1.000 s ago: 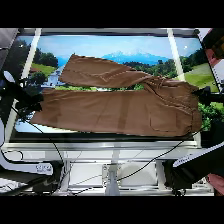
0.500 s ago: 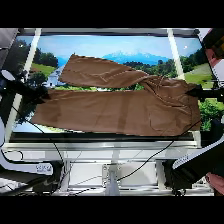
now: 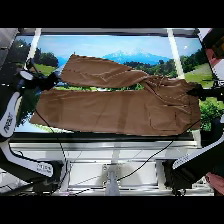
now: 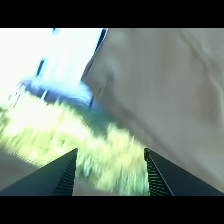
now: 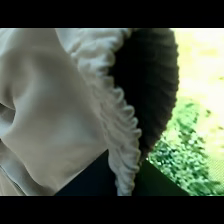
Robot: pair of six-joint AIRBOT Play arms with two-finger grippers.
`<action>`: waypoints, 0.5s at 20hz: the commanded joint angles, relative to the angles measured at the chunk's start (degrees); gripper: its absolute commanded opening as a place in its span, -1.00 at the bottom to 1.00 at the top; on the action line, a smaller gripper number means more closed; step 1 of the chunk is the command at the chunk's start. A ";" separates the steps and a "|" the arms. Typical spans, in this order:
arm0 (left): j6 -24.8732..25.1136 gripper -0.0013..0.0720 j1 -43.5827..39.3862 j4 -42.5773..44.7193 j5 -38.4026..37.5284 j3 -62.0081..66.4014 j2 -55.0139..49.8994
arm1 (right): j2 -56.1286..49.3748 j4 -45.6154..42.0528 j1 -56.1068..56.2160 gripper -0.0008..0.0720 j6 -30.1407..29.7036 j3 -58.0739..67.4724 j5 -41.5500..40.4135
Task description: Fold the clothes and pants, and hang the long-sleeved shirts on hangers.
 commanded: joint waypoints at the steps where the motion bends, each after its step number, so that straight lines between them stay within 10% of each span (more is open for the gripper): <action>1: -0.17 0.40 -2.86 -0.74 11.82 0.04 -4.48 | 0.09 0.66 0.04 -0.89 0.15 0.07 0.59; 8: -2.69 0.35 -3.10 -2.08 17.38 2.25 -9.57 | 0.09 0.66 0.04 -0.89 0.37 0.07 1.11; 10: -2.67 0.04 -3.37 -2.19 17.84 4.63 -10.91 | 0.09 0.66 0.04 -0.89 0.37 0.07 1.38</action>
